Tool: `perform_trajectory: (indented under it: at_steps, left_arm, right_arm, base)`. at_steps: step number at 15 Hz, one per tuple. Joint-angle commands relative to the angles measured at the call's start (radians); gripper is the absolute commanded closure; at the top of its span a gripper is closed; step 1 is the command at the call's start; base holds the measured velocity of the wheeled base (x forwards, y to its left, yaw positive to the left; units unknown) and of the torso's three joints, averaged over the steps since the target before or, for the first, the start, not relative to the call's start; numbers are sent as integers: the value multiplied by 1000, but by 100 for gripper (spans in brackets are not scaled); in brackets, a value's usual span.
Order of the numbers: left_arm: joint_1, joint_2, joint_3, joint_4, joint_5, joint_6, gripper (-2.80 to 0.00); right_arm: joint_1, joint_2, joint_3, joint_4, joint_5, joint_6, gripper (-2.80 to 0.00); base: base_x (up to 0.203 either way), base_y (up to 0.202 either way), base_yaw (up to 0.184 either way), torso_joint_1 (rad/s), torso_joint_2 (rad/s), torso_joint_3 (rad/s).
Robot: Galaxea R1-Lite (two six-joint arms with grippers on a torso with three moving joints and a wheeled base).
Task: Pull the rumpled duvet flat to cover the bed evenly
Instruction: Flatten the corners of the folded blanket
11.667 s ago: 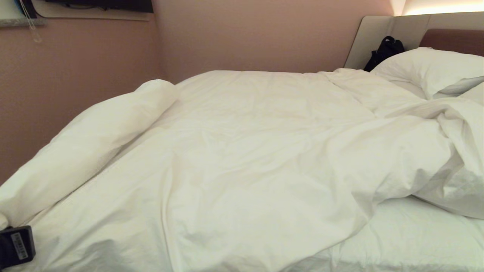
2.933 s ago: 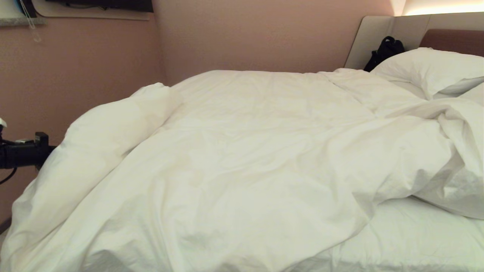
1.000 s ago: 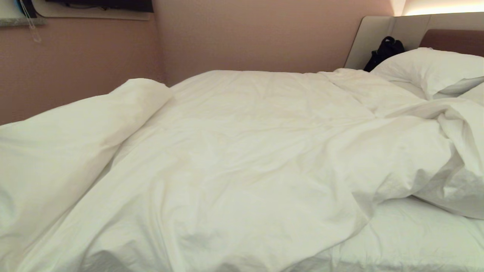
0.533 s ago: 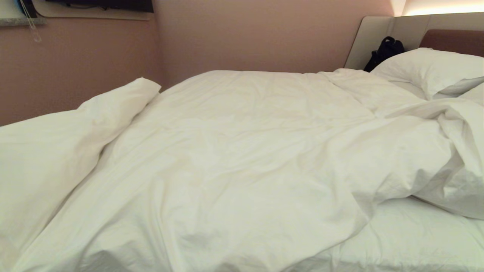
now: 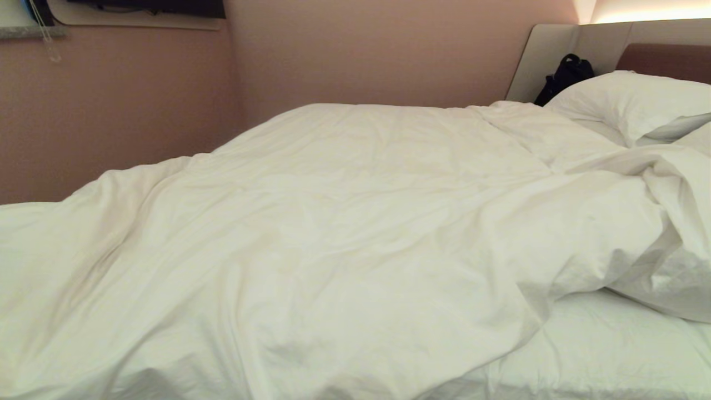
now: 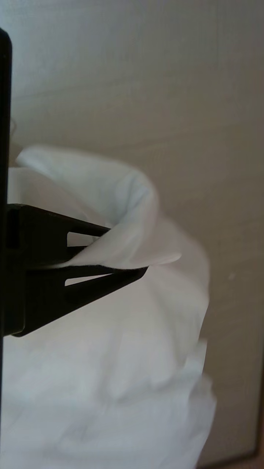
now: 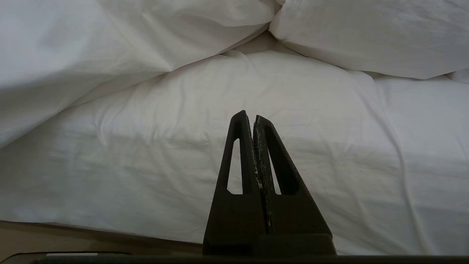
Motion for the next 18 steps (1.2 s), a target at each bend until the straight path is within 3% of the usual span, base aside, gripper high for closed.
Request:
perform_trajectory:
  at_steps: [1,6,10,12,14,18]
  left_arm:
    - [22,4,-1,-3,55,11,0]
    - [104,46,-25,-72,65,21,0]
    - [143,49,-16,-93,93,75,0]
    - [145,52,-16,-95,149,85,0]
    - [145,57,-15,-96,274,115,0]
    - [151,75,-8,-106,440,171,0]
  right_arm:
    - [0,0,0,0,1,0,0]
    - [0,0,0,0,1,0,0]
    - [0,0,0,0,0,0,0]
    - [0,0,0,0,0,0,0]
    - [0,0,0,0,1,0,0]
    - [0,0,0,0,0,0,0]
  base:
    - [0,0,0,0,0,0]
    - [0,0,0,0,0,0]
    - [0,0,0,0,0,0]
    - [0,0,0,0,0,0]
    - [0,0,0,0,0,0]
    - [0,0,0,0,0,0]
